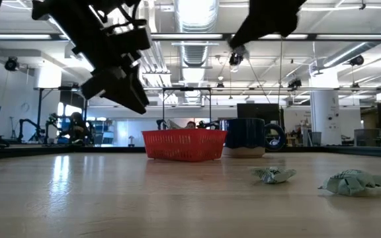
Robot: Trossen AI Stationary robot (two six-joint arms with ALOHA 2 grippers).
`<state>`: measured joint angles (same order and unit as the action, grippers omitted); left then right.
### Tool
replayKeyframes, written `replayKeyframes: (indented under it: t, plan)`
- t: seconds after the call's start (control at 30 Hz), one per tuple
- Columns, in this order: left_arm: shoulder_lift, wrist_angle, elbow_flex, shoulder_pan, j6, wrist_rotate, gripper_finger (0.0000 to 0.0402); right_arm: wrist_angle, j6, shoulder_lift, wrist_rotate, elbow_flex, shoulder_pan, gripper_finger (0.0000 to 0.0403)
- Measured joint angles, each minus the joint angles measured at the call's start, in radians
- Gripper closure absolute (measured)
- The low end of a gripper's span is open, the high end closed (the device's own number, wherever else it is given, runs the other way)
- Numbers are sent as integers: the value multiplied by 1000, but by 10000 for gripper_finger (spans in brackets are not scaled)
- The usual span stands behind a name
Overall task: Pick and place items into bin
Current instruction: Put the top right stevia packet into the bin
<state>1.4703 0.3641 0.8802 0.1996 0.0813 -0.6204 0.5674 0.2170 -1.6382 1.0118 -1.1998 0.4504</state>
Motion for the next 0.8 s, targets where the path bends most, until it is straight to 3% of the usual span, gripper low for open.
replayKeyframes:
  t: [0.2, 0.5, 0.63, 0.8]
  plan:
    - [-51, 4, -3, 80, -27, 1, 237, -215, -184, 0, -96, 104, -150, 394]
    - [-125, 10, -5, 213, -67, 15, 237, -618, -415, 0, -432, 274, -363, 395]
    - [-130, 9, -5, 259, -76, 17, 237, -727, -434, 0, -595, 315, -436, 395]
    - [-107, -20, -6, 287, -76, 17, 237, -759, -376, 0, -712, 348, -504, 395]
